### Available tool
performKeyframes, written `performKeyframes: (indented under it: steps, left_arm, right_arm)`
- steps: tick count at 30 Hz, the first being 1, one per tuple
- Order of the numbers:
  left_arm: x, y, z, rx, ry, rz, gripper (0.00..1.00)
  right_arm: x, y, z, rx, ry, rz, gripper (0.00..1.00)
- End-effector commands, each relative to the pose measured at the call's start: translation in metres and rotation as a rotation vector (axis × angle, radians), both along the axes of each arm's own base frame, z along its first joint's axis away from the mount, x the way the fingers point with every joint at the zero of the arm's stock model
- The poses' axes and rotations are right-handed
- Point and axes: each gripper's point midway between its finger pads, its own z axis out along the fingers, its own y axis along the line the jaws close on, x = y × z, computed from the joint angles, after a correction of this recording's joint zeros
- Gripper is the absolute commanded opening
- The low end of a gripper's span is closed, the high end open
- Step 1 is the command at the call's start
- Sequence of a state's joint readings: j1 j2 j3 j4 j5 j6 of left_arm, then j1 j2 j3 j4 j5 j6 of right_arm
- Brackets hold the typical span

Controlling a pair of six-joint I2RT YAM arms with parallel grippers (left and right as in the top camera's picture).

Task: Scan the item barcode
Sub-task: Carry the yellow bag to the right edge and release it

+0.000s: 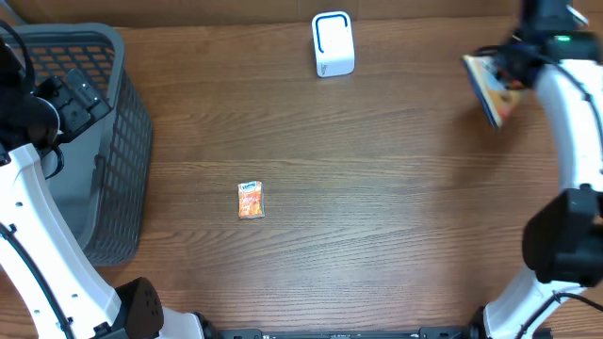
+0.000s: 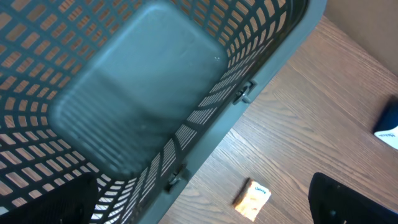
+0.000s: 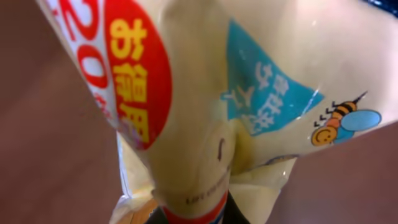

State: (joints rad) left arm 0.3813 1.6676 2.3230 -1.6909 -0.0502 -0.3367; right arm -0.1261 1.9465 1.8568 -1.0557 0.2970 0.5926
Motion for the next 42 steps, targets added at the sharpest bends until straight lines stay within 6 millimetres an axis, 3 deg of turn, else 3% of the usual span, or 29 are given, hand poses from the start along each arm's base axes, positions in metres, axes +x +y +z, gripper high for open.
performKeyframes:
  steps: [1, 3, 6, 8, 9, 14, 18, 20, 21, 22, 26, 27, 31, 32, 33, 34, 35, 39, 42]
  left_arm:
    - [0.000, 0.001, 0.000, 0.012, 0.006, -0.007, 1.00]
    - [0.000, 0.001, 0.000, 0.012, 0.006, -0.007, 1.00]
    - [0.000, 0.001, 0.000, 0.012, 0.006, -0.007, 1.00]
    - [0.000, 0.001, 0.000, 0.012, 0.006, -0.007, 1.00]
    - [0.000, 0.001, 0.000, 0.012, 0.006, -0.007, 1.00]
    - [0.000, 0.001, 0.000, 0.012, 0.006, -0.007, 1.00]
    - [0.000, 0.001, 0.000, 0.012, 0.006, -0.007, 1.00]
    - [0.000, 0.001, 0.000, 0.012, 0.006, -0.007, 1.00]
    - [0.000, 0.001, 0.000, 0.012, 0.006, -0.007, 1.00]
    - [0.000, 0.001, 0.000, 0.012, 0.006, -0.007, 1.00]
    - [0.000, 0.001, 0.000, 0.012, 0.006, -0.007, 1.00]
    - [0.000, 0.001, 0.000, 0.012, 0.006, -0.007, 1.00]
    - [0.000, 0.001, 0.000, 0.012, 0.006, -0.007, 1.00]
    - [0.000, 0.001, 0.000, 0.012, 0.006, -0.007, 1.00]
    - [0.000, 0.001, 0.000, 0.012, 0.006, -0.007, 1.00]
    - [0.000, 0.001, 0.000, 0.012, 0.006, -0.007, 1.00]
    - [0.000, 0.001, 0.000, 0.012, 0.006, -0.007, 1.00]
    - [0.000, 0.001, 0.000, 0.012, 0.006, -0.007, 1.00]
    - [0.000, 0.001, 0.000, 0.012, 0.006, -0.007, 1.00]
  right_arm:
    - [-0.043, -0.012, -0.027, 0.108, 0.106, -0.269, 0.04]
    - [-0.077, -0.027, -0.051, 0.135, 0.210, -0.385, 0.04]
    - [-0.099, -0.037, -0.074, 0.163, 0.245, -0.516, 0.04]
    - [-0.117, -0.049, -0.096, 0.195, 0.240, -0.691, 0.11]
    - [-0.122, -0.060, -0.107, 0.215, 0.221, -0.744, 0.11]
    - [-0.134, -0.100, -0.118, 0.259, 0.163, -0.853, 0.04]
    - [-0.136, -0.124, -0.121, 0.495, 0.060, -0.967, 0.05]
    - [-0.134, -0.134, -0.119, 0.549, 0.015, -0.976, 0.20]
    - [-0.137, -0.141, -0.119, 0.555, 0.004, -0.990, 0.53]
    - [-0.139, -0.143, -0.119, 0.553, 0.005, -0.989, 0.59]
    - [-0.116, -0.134, -0.109, 0.576, 0.000, -0.672, 0.62]
    - [-0.106, -0.126, -0.101, 0.600, -0.017, -0.574, 0.67]
    - [-0.076, -0.088, -0.064, 0.684, -0.111, -0.200, 0.69]
    - [-0.074, -0.074, -0.059, 0.704, -0.108, -0.109, 0.69]
    - [-0.080, -0.061, -0.061, 0.723, -0.069, -0.077, 0.59]
    - [-0.089, -0.051, -0.066, 0.734, -0.006, -0.082, 0.22]
    - [-0.098, -0.044, -0.071, 0.728, 0.055, -0.098, 0.04]
    - [-0.130, -0.035, -0.088, 0.628, 0.259, -0.220, 0.04]
    - [-0.175, -0.049, -0.092, 0.487, 0.426, -0.541, 0.04]
